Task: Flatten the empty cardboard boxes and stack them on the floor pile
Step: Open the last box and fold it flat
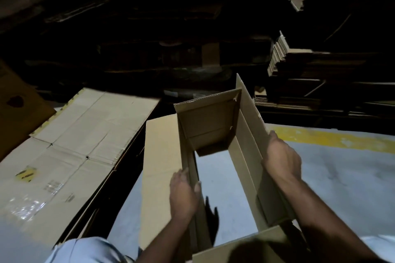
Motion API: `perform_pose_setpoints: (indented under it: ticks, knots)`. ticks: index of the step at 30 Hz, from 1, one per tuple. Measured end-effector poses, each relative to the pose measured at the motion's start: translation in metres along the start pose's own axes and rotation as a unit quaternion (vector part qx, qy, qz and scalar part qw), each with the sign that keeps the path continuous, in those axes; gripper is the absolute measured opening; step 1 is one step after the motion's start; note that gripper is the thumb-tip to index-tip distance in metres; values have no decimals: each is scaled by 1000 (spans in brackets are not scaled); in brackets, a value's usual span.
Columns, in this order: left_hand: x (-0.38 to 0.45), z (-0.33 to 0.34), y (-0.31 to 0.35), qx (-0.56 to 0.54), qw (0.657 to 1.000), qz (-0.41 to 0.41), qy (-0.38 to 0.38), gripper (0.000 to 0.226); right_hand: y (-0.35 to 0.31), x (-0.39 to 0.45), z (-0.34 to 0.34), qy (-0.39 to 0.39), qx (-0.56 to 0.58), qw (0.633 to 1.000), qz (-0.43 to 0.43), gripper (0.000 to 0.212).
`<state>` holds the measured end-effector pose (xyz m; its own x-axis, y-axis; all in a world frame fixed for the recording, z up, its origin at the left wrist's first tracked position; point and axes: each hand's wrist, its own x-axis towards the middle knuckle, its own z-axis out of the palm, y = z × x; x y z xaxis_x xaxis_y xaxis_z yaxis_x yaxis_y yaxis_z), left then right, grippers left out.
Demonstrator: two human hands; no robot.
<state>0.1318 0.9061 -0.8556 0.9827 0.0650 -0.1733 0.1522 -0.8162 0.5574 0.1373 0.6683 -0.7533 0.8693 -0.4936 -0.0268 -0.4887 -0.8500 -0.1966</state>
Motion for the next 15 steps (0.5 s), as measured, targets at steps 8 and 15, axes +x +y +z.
perform_pose_setpoints:
  ticks: [8, 15]
  knots:
    - [-108, 3, 99, -204, 864, 60, -457, 86, 7, -31, -11, 19, 59, 995, -82, 69]
    - [-129, 53, 109, -198, 944, -3, -264, 42, -14, -57, -13, -37, 167, 973, -153, 53]
